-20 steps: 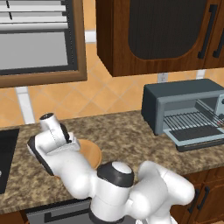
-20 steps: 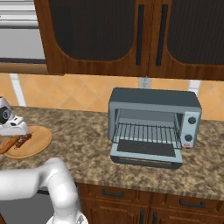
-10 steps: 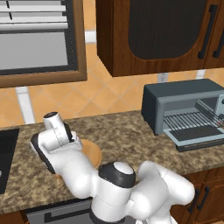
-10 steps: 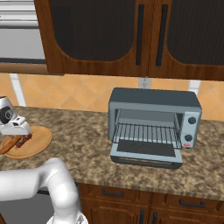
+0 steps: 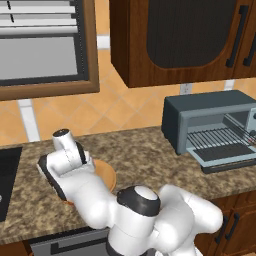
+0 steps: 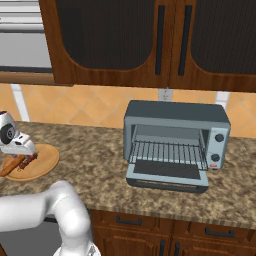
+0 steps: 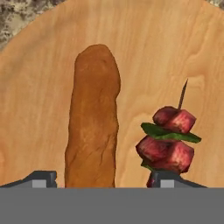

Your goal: Pick up the kebab skewer and baguette bread, and place them inside the toaster oven. Close the toaster oven door and start by setting the timer.

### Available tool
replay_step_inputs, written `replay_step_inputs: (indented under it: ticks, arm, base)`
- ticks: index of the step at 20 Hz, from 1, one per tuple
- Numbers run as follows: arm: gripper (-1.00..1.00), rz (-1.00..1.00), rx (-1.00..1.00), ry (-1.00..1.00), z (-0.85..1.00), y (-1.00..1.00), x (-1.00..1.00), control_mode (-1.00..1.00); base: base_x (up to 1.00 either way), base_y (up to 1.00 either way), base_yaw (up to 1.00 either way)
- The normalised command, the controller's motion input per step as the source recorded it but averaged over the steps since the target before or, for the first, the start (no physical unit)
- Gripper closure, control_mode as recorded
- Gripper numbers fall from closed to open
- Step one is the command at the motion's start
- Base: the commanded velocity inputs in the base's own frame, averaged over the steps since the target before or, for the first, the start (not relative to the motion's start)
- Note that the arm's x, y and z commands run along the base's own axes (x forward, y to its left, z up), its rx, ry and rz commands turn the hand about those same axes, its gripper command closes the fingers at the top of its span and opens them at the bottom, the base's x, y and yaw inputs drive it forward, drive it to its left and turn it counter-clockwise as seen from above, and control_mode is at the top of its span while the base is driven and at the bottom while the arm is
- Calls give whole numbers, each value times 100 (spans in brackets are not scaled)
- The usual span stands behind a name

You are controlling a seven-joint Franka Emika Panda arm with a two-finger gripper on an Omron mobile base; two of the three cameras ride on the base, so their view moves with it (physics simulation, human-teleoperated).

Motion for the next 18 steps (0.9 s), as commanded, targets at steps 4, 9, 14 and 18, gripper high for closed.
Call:
replay_step_inputs:
  ticks: [4, 9, 14, 18]
  arm:
    - [-100, -4, 7, -18, -62, -34, -2, -100]
    - [-100, -10, 20, -1, -43, -37, 0, -100]
    - [-100, -8, 16, 0, -22, -46, -3, -100]
    - [-100, 0, 0, 0, -10, -17, -6, -100]
  base:
    - [0, 0, 0]
    - [0, 0, 0]
    - [0, 0, 0]
    - [0, 0, 0]
